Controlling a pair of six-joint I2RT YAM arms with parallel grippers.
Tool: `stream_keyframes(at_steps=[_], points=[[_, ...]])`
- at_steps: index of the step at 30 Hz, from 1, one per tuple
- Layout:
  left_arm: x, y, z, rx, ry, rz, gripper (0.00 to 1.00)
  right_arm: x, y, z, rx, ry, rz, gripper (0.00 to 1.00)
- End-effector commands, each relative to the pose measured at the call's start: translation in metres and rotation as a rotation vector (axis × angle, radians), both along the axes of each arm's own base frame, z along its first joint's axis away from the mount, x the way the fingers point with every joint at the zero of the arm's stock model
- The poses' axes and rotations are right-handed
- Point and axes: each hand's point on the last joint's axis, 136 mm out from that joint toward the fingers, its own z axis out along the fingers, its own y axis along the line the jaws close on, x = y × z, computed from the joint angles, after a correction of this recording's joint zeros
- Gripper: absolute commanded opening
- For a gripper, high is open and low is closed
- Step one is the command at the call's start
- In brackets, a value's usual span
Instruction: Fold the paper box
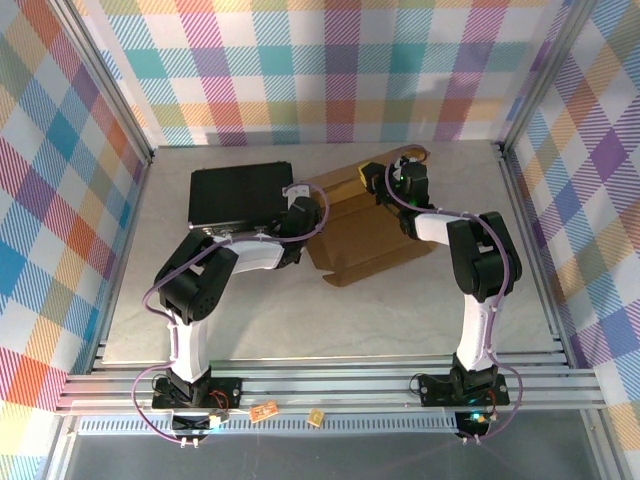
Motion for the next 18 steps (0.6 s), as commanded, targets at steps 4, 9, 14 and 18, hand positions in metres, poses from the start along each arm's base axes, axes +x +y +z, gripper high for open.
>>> stream_keyframes(at_steps=[4, 9, 14, 18], points=[[-0.001, 0.003, -0.012, 0.079, 0.075, 0.114, 0.00, -0.040, 0.034, -0.015, 0.000, 0.159, 0.192, 0.00], [0.002, -0.008, -0.014, 0.056, 0.065, 0.058, 0.15, -0.041, 0.033, -0.015, -0.012, 0.195, 0.198, 0.00], [0.011, -0.009, -0.019, 0.067, 0.076, 0.024, 0.32, -0.039, 0.029, -0.018, -0.004, 0.207, 0.193, 0.00], [0.017, -0.002, -0.021, 0.087, 0.075, 0.027, 0.40, -0.038, 0.027, -0.017, 0.009, 0.208, 0.190, 0.00]])
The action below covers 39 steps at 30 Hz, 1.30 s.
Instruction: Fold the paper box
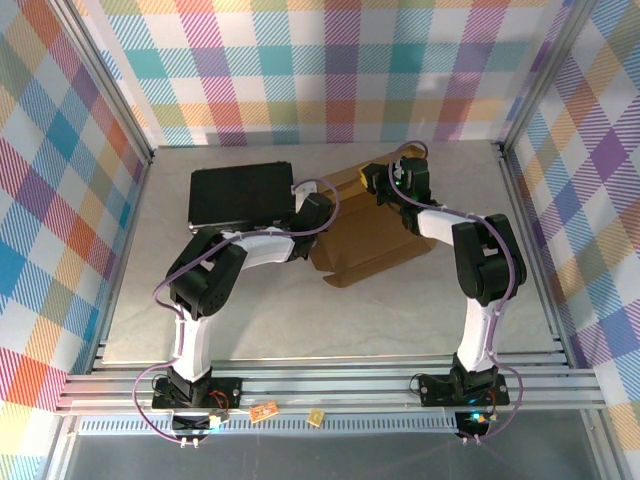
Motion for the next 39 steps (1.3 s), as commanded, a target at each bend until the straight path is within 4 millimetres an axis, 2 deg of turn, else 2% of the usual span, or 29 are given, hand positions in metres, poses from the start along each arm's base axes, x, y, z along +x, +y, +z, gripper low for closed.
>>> stream_keyframes(at_steps=[1, 3, 6, 10, 14, 18, 19, 24, 26, 29, 33, 39], points=[[0.011, 0.004, -0.011, 0.021, 0.024, -0.021, 0.40, -0.031, 0.026, -0.017, 0.018, 0.115, 0.167, 0.00], [0.015, 0.007, -0.011, 0.019, 0.023, -0.013, 0.40, -0.032, 0.026, -0.017, 0.020, 0.121, 0.165, 0.00], [0.021, 0.007, -0.013, 0.025, 0.025, -0.016, 0.31, -0.031, 0.024, -0.015, 0.025, 0.123, 0.160, 0.00], [0.028, 0.006, -0.013, 0.045, 0.028, 0.002, 0.02, -0.031, 0.023, -0.013, 0.020, 0.127, 0.154, 0.00], [0.029, 0.008, -0.007, 0.042, 0.030, 0.026, 0.00, -0.033, 0.014, -0.012, -0.003, 0.147, 0.122, 0.00], [0.024, 0.005, 0.004, 0.034, 0.054, 0.021, 0.00, -0.035, 0.004, -0.004, -0.041, 0.149, 0.087, 0.00], [0.022, 0.004, 0.009, 0.026, 0.056, 0.017, 0.00, -0.037, 0.001, -0.001, -0.054, 0.151, 0.079, 0.06], [0.010, -0.003, 0.027, -0.001, 0.112, -0.017, 0.00, -0.043, -0.021, 0.036, -0.163, 0.097, 0.042, 0.44], [0.003, -0.006, 0.035, -0.011, 0.145, -0.038, 0.00, -0.050, -0.033, 0.055, -0.235, 0.078, 0.031, 0.53], [-0.010, -0.002, 0.044, 0.007, 0.229, -0.054, 0.00, -0.064, -0.057, 0.085, -0.343, 0.050, -0.001, 0.59], [-0.029, 0.001, 0.060, 0.000, 0.319, -0.078, 0.00, -0.084, -0.089, 0.121, -0.444, 0.013, -0.044, 0.61], [-0.059, 0.006, 0.074, -0.019, 0.449, -0.094, 0.00, -0.112, -0.120, 0.144, -0.565, 0.038, -0.067, 0.61]])
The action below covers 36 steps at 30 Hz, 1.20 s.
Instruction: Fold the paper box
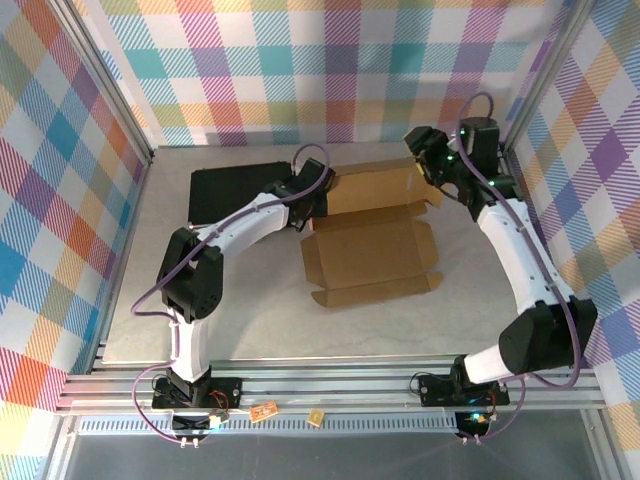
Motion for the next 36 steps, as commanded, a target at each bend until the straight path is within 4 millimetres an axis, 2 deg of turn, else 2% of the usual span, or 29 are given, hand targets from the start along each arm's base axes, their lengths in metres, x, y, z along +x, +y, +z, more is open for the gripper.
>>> stream_keyframes(at_steps=[1, 4, 8, 11, 14, 18, 24, 31, 36], points=[[-0.033, 0.014, 0.015, -0.016, 0.126, 0.013, 0.00, -0.026, -0.017, -0.025, -0.146, 0.130, -0.003, 0.60], [-0.048, 0.024, 0.018, 0.004, 0.187, 0.036, 0.00, -0.042, -0.023, -0.019, -0.169, 0.158, -0.012, 0.60], [-0.067, 0.034, 0.020, 0.039, 0.271, 0.040, 0.00, -0.061, -0.026, -0.022, -0.160, 0.241, -0.020, 0.60], [-0.078, 0.040, 0.023, 0.052, 0.294, 0.029, 0.00, -0.063, -0.024, -0.021, -0.168, 0.243, -0.002, 0.56], [-0.085, 0.043, 0.022, 0.055, 0.308, 0.011, 0.00, -0.053, -0.019, -0.026, -0.190, 0.239, 0.041, 0.54], [-0.087, 0.045, 0.022, 0.061, 0.313, 0.008, 0.00, -0.030, -0.003, -0.041, -0.200, 0.249, 0.145, 0.54], [-0.082, 0.042, 0.022, 0.042, 0.299, 0.007, 0.00, -0.001, 0.002, -0.076, -0.280, 0.316, 0.219, 0.56], [-0.078, 0.038, 0.024, 0.029, 0.282, -0.007, 0.00, 0.016, 0.004, -0.103, -0.290, 0.353, 0.283, 0.57], [-0.075, 0.037, 0.026, 0.021, 0.275, -0.017, 0.00, 0.019, 0.016, -0.116, -0.238, 0.374, 0.345, 0.57]])
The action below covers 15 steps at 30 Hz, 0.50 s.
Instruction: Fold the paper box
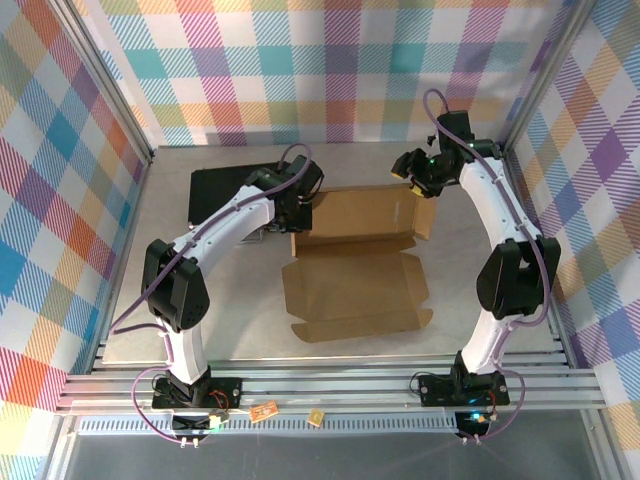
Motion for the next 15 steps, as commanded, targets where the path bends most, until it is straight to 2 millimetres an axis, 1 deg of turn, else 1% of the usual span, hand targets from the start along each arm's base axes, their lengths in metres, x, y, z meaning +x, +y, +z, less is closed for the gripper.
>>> stream_keyframes(at_steps=[1, 4, 6, 9, 13, 15], points=[[0.003, -0.001, 0.013, -0.041, -0.029, -0.012, 0.00, 0.000, 0.011, 0.005, 0.061, -0.004, 0.067, 0.57], [0.005, -0.003, 0.014, -0.049, -0.033, -0.015, 0.00, -0.001, 0.018, 0.004, 0.112, 0.018, 0.071, 0.57], [0.006, -0.003, 0.014, -0.051, -0.032, -0.016, 0.00, -0.003, 0.022, 0.007, 0.146, 0.025, 0.072, 0.56], [0.008, -0.003, 0.016, -0.059, -0.037, -0.015, 0.00, -0.005, 0.025, 0.011, 0.181, 0.048, 0.053, 0.52], [0.010, -0.004, 0.018, -0.067, -0.046, -0.016, 0.00, -0.004, 0.028, 0.012, 0.226, 0.062, 0.023, 0.34], [0.011, -0.004, 0.019, -0.070, -0.050, -0.014, 0.00, -0.003, 0.028, 0.012, 0.245, 0.073, -0.007, 0.24]])
